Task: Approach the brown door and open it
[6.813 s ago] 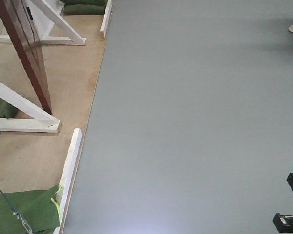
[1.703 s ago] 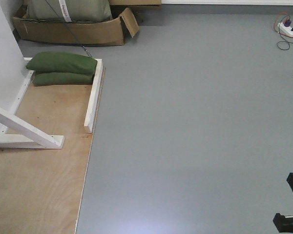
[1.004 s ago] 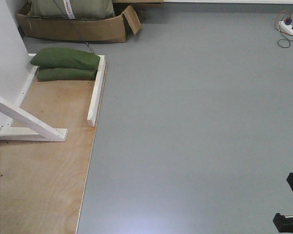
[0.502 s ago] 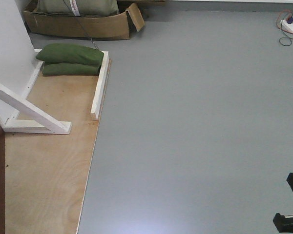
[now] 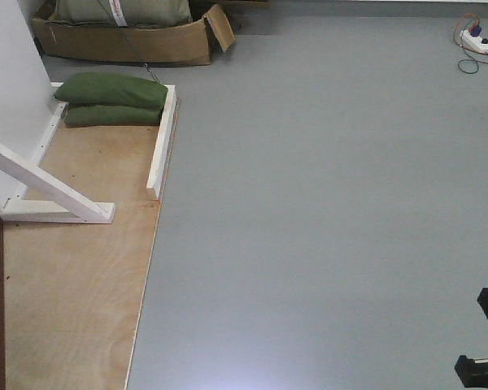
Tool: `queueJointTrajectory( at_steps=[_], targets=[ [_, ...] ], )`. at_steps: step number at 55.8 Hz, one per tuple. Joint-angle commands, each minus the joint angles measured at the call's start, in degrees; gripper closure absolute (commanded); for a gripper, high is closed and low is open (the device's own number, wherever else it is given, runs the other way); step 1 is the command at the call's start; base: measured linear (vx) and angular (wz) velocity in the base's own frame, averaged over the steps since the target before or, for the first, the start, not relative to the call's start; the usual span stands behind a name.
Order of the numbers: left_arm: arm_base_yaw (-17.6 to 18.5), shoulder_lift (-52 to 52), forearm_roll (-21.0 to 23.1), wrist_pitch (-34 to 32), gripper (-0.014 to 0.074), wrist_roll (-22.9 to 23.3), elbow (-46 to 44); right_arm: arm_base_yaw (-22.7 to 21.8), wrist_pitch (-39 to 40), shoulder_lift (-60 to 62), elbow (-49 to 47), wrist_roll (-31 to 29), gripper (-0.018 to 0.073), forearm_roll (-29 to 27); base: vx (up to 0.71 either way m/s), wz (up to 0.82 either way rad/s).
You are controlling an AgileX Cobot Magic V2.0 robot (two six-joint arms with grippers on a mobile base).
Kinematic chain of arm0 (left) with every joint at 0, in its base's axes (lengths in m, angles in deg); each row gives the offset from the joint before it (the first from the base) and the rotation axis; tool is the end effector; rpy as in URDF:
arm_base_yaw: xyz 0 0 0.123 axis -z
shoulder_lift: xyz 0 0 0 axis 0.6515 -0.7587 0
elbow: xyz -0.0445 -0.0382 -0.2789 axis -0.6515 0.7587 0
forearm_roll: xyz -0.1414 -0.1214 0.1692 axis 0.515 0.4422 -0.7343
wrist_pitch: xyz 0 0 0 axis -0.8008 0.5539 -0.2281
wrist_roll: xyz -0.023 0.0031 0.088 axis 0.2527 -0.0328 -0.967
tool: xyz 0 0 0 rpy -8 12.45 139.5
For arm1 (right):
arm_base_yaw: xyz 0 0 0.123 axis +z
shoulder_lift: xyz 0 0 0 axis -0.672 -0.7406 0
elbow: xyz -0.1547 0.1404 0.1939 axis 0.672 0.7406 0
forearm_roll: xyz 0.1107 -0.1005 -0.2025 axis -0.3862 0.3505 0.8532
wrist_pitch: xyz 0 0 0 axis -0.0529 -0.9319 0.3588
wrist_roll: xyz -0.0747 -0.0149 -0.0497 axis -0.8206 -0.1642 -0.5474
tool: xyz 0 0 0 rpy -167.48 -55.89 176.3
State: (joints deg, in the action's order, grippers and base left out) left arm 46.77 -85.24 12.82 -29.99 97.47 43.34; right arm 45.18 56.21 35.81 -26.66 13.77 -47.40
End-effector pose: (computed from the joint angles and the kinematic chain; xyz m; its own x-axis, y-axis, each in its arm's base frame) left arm 0.0565 -0.0051 0.1982 -0.0135 -0.1108 -0.9937 0.0967 0.9890 -0.1116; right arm 0.0521 0.0050 0.1690 -0.3066 -0.0092 -0.9518 -0.0738 0.9972 0.0141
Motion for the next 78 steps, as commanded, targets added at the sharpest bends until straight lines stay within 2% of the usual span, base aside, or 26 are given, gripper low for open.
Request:
queueJointTrajectory(
  at_steps=[1,29,38,45,54,61,67,73,78],
  targets=[
    [0.1,0.8,0.4,-4.4,0.0460,0.6,-1.3,0.1,4.4,0.3,0.2,-0.5,0.0559,0.4,0.00,0.00],
    [0.1,0.8,0.4,-4.4,0.0460,0.4,-1.3,0.1,4.4,0.3,0.2,-0.5,0.0559,0.4,0.00,0.00],
    [0.1,0.4,-2.4,-5.5,0.0460,-2.5,-2.4,0.1,4.7,0.3,0.2,-0.5,0.0559,0.4,0.00,0.00],
    [0.1,-4.6,-2.1,-7.8,0.0460,0.5,-8.6,0.1,4.6,0.3,0.2,-0.5,0.0559,0.4,0.00,0.00],
    [0.1,-13.9,-2.7,-6.8,0.0460,0.6,-22.3,0.1,4.6,0.3,0.2,-0.5,0.0559,0.4,0.00,0.00],
    [-1.2,-19.6,-3.4,-0.9,0.0460,-2.3,-33.7,0.1,4.6,0.3,0.2,-0.5,0.0559,0.4,0.00,0.00],
    [-3.7,-22.9,-7.2,7.7,0.0460,-6.4,-44.1,0.1,4.6,0.3,0.2,-0.5,0.0559,0.4,0.00,0.00],
    [-6.3,-24.9,-14.5,16.0,0.0460,-6.3,-51.6,0.1,4.6,0.3,0.2,-0.5,0.0559,0.4,0.00,0.00],
    [-8.5,-26.1,-22.4,24.5,0.0460,-4.7,-56.9,0.1,4.6,0.3,0.2,-0.5,0.0559,0.4,0.00,0.00]
  ],
)
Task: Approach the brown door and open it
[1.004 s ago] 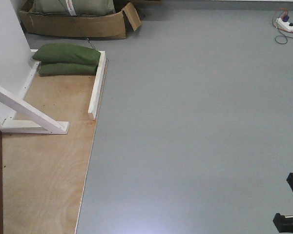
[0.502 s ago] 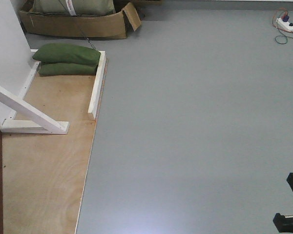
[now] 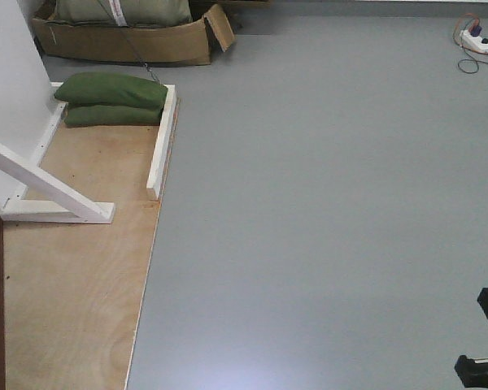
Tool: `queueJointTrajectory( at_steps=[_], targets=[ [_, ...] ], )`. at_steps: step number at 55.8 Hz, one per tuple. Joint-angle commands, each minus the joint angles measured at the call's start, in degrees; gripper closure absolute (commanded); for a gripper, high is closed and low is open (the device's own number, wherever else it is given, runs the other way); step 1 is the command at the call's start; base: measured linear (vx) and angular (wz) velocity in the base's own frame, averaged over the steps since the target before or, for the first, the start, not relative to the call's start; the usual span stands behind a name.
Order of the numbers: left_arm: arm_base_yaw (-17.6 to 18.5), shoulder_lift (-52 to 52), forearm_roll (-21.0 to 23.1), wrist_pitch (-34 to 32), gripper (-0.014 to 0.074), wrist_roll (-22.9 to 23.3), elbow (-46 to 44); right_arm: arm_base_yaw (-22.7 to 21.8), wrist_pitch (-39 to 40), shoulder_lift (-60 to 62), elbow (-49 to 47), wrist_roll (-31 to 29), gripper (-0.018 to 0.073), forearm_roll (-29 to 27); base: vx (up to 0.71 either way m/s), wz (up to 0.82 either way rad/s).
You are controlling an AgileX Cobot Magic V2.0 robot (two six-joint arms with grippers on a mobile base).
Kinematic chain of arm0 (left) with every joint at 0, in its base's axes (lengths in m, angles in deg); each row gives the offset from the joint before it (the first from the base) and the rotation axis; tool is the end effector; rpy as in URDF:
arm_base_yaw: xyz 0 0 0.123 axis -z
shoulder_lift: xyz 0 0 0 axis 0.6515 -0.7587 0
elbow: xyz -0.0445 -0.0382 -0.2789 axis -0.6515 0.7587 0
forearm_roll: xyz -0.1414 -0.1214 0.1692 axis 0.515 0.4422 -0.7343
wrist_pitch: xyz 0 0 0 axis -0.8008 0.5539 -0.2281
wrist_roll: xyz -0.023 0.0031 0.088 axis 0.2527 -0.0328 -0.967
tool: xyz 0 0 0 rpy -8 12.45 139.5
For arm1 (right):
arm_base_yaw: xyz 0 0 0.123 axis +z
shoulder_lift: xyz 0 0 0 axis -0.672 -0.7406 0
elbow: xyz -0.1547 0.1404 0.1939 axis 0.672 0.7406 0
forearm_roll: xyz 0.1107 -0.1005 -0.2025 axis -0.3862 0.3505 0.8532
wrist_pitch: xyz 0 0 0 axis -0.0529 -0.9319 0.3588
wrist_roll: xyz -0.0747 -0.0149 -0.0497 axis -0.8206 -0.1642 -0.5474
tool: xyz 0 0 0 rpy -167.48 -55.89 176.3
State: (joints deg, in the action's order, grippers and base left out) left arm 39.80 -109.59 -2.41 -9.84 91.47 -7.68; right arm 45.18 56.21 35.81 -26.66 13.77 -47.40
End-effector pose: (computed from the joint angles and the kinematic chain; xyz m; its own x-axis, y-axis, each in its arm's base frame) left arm 0.0497 0.0150 0.4316 0.0965 0.2240 -0.9698 -0.1956 0.9596 0.2022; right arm 0.0521 0.0050 0.1690 -0.3066 -0.0092 -0.9518 -0.0738 0.9972 0.0141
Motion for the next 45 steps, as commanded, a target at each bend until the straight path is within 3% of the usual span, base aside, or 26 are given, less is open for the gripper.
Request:
queueJointTrajectory(
  at_steps=[1,7,11,18,21,37,45],
  targets=[
    [-1.8,-1.9,-9.0,5.8,0.0460,2.1,-6.9,0.1,4.6,0.3,0.2,-0.5,0.0559,0.4,0.00,0.00],
    [-3.5,-2.4,-19.2,16.0,0.0460,9.5,-11.2,0.1,4.6,0.3,0.2,-0.5,0.0559,0.4,0.00,0.00],
    [-4.2,-2.4,-28.3,22.9,0.0460,17.5,-13.0,0.1,4.6,0.3,0.2,-0.5,0.0559,0.4,0.00,0.00],
    [-4.8,-2.4,-41.0,30.7,0.0460,27.5,-14.6,0.1,4.6,0.3,0.2,-0.5,0.0559,0.4,0.00,0.00],
    [-5.1,-2.4,-45.3,32.5,0.0460,29.7,-14.6,0.1,4.6,0.3,0.2,-0.5,0.0559,0.4,0.00,0.00],
    [-5.1,-2.8,-56.2,40.6,0.0460,33.2,-14.5,0.1,4.5,0.3,0.2,-0.5,0.0559,0.4,0.00,0.00],
    [-5.5,-4.7,-63.6,47.3,0.0460,38.1,-14.5,0.1,4.4,0.3,0.2,-0.5,0.0559,0.4,0.00,0.00]
  ],
)
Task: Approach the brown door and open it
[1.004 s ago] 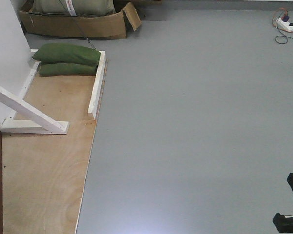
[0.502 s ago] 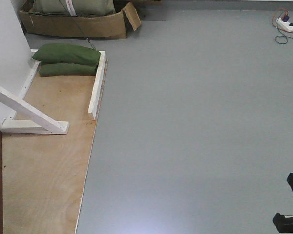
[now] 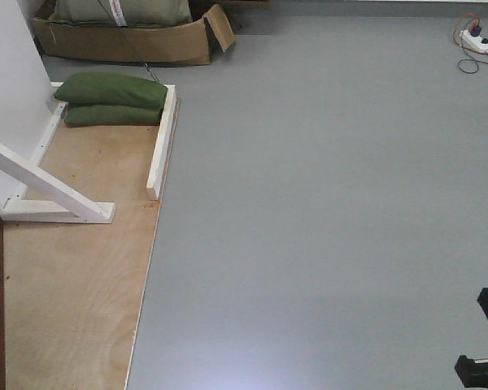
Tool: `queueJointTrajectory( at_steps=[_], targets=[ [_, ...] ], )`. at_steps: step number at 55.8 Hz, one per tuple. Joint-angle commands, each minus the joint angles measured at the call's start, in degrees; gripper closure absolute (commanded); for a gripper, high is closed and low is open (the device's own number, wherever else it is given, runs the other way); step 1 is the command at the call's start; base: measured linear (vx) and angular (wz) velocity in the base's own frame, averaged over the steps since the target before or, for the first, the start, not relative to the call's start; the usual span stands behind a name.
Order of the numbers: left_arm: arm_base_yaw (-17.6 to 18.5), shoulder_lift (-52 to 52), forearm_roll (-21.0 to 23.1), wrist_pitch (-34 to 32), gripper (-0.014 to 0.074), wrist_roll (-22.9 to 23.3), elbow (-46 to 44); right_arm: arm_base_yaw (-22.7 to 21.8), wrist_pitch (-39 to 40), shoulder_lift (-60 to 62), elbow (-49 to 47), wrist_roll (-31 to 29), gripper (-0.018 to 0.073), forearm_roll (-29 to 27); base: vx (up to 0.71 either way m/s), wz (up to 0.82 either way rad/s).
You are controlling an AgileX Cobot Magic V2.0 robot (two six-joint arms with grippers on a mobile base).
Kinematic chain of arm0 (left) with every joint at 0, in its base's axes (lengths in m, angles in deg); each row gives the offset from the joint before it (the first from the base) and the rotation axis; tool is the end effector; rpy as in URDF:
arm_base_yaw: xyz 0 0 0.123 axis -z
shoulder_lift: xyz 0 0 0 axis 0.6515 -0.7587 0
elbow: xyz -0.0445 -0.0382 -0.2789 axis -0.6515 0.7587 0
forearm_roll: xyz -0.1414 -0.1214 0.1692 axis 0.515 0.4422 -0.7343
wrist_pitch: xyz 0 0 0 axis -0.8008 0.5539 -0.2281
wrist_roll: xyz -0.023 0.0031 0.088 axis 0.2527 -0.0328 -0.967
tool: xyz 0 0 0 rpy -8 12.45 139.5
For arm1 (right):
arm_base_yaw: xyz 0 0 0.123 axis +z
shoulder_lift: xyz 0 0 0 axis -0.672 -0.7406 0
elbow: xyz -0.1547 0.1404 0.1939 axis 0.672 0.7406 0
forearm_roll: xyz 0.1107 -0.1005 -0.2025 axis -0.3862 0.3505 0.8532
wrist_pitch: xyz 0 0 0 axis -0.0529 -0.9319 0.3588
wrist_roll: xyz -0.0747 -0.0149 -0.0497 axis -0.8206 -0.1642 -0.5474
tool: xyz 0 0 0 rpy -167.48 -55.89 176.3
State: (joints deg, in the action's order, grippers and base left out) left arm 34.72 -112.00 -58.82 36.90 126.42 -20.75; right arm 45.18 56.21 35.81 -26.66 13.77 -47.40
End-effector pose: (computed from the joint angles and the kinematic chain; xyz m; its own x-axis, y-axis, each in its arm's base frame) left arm -0.0387 0.0809 0.4709 -0.0684 0.0926 -0.9934 -0.9608 0.2620 0.0906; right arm 0.0521 0.0050 0.1690 -0.3066 -0.0092 -0.9518 -0.0738 0.9972 0.0141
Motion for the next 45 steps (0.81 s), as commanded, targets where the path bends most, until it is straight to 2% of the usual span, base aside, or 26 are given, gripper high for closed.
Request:
queueJointTrajectory(
  at_steps=[1,4,13,21,27,38,45],
  targets=[
    [-0.5,-2.4,-7.7,0.6,0.0460,3.7,-1.5,0.1,4.4,0.3,0.2,-0.5,0.0559,0.4,0.00,0.00],
    [-0.5,-2.9,-8.0,0.6,0.0460,4.1,-1.5,0.1,4.4,0.3,0.2,-0.5,0.0559,0.4,0.00,0.00],
    [-0.5,-2.8,-3.8,0.6,0.0460,4.1,-1.5,0.1,4.4,0.3,0.2,-0.5,0.0559,0.4,0.00,0.00],
    [-1.3,-2.6,-4.7,0.4,0.0460,4.1,-1.5,0.1,4.4,0.3,0.2,-0.5,0.0559,0.4,0.00,0.00],
    [-4.5,-2.6,-5.8,0.5,0.0460,4.0,-1.5,0.1,4.4,0.3,0.2,-0.5,0.0559,0.4,0.00,0.00],
    [-13.0,-2.6,-7.3,0.5,0.0460,3.9,-1.5,0.1,4.4,0.3,0.2,-0.5,0.0559,0.4,0.00,0.00],
    [-17.0,-3.4,-8.0,0.5,0.0460,3.9,-1.5,0.1,4.4,0.3,0.2,-0.5,0.0559,0.4,0.00,0.00]
  ],
)
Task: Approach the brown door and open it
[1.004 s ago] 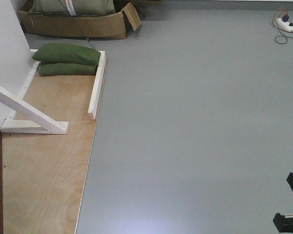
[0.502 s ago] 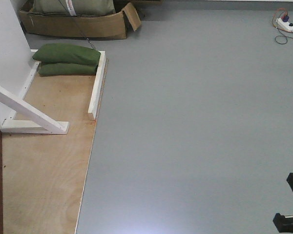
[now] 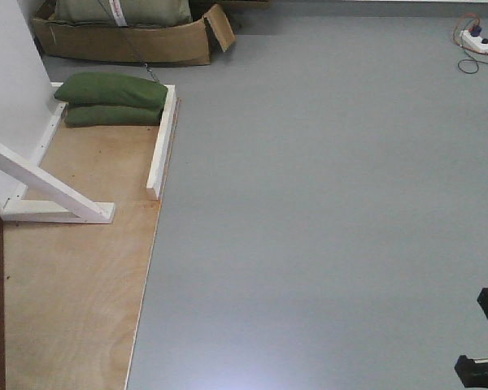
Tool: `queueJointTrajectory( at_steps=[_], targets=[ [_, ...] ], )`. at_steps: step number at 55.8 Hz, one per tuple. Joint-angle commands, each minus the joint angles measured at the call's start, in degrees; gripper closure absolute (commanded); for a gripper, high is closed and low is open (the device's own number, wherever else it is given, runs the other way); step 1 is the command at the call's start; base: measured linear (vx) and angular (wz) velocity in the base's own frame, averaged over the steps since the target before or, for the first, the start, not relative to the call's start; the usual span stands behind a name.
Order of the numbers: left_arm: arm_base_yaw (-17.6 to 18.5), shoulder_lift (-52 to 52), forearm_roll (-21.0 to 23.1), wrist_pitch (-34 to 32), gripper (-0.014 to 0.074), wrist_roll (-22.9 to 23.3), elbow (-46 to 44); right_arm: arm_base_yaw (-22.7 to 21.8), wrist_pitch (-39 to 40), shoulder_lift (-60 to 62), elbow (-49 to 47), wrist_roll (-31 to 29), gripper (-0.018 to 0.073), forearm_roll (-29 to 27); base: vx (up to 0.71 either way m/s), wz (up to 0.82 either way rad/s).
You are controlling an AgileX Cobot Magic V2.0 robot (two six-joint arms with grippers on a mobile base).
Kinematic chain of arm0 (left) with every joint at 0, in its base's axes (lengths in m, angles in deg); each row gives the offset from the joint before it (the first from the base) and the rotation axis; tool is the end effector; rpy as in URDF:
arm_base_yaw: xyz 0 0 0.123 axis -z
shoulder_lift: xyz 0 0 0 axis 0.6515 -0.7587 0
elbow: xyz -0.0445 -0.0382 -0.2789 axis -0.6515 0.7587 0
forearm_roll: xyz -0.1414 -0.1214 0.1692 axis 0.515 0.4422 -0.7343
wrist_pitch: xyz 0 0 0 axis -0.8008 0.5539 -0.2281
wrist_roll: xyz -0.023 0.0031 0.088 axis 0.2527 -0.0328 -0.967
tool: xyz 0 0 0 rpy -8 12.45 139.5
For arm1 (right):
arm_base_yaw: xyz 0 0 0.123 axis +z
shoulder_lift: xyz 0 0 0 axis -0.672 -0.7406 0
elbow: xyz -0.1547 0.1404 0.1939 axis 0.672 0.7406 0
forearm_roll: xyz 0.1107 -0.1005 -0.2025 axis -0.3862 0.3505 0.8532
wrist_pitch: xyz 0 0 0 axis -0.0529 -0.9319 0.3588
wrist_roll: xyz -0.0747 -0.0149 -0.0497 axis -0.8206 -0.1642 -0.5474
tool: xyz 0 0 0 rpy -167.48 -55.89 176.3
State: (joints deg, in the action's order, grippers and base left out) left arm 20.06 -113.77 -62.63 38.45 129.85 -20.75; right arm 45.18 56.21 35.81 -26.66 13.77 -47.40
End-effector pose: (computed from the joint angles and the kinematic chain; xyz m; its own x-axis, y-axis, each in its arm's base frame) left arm -0.0535 0.0720 0.4745 -0.0795 0.0865 -0.9931 -0.9959 -0.0498 0.0754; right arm 0.0521 0.0050 0.1690 -0.3066 -0.0092 -0.9518 -0.0738 0.9972 0.0141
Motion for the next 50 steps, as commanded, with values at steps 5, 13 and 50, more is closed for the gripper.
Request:
queueJointTrajectory(
  at_steps=[5,13,50],
  targets=[
    [-4.4,-3.4,-5.5,-1.1,0.0460,0.5,-1.5,0.1,4.4,0.3,0.2,-0.5,0.0559,0.4,0.00,0.00],
    [-7.5,-7.0,-10.2,-1.2,0.0460,0.5,-1.5,0.1,4.4,0.3,0.2,-0.5,0.0559,0.4,0.00,0.00],
    [-13.0,-18.8,-10.9,-1.0,0.0460,0.3,-17.9,0.1,4.7,0.3,0.2,-0.5,0.0559,0.4,0.00,0.00]
  ],
)
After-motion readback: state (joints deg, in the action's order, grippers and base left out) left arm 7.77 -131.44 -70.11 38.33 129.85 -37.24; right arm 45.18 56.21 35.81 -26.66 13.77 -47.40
